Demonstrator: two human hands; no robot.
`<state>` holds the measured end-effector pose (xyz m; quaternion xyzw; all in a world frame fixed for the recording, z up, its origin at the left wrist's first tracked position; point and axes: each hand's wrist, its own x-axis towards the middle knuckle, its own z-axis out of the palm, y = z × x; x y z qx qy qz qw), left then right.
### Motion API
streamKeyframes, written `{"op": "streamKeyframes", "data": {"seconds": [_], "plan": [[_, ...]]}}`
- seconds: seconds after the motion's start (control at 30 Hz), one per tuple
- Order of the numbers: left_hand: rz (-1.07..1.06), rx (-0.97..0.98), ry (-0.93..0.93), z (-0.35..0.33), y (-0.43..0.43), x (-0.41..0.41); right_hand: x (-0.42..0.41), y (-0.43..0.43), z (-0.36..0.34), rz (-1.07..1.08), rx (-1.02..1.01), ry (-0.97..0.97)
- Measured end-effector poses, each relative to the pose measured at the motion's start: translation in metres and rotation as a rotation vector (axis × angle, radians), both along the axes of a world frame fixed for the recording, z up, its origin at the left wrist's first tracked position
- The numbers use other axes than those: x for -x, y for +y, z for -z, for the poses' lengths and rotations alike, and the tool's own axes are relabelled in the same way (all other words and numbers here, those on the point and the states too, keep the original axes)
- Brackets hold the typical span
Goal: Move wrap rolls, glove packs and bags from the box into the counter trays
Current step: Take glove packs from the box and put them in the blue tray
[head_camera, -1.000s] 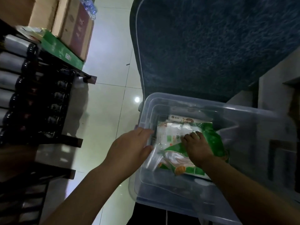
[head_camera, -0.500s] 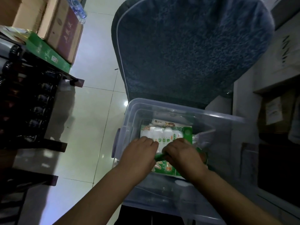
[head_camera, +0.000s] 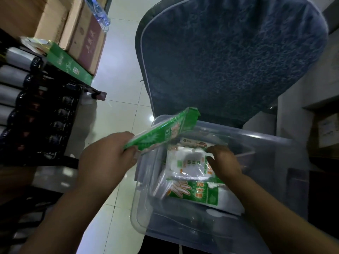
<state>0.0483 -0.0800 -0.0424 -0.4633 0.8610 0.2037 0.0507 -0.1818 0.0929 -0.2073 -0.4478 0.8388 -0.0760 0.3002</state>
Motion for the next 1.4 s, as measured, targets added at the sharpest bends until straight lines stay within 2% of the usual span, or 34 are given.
{"op": "streamKeyframes", "data": {"seconds": [0.1, 0.37, 0.6, 0.8, 1.0, 1.17, 1.27, 1.4], "plan": [[-0.113, 0.032, 0.085, -0.002, -0.007, -0.01, -0.012, -0.016, 0.026, -0.033, -0.119, -0.055], [-0.214, -0.025, 0.177, 0.007, -0.012, -0.029, -0.04, -0.037, 0.064, -0.156, -0.27, 0.005], [-0.121, -0.023, 0.116, 0.012, -0.006, -0.03, -0.046, -0.014, 0.048, -0.086, -0.344, 0.039], [-0.068, -0.117, 0.079, -0.003, -0.005, -0.018, -0.055, 0.019, -0.024, 0.022, -0.232, 0.106], [0.033, -0.196, 0.134, -0.045, -0.002, 0.004, -0.047, 0.045, -0.137, 0.232, 0.088, 0.203], [0.07, -0.219, 0.251, -0.081, 0.001, 0.03, -0.03, 0.067, -0.233, 0.225, 0.31, 0.312], [0.106, -0.35, 0.344, -0.092, 0.006, 0.057, -0.024, 0.082, -0.282, 0.256, 0.41, 0.407], [0.143, -0.553, 0.463, -0.103, 0.024, 0.099, -0.014, 0.094, -0.322, 0.463, 0.479, 0.501]]}}
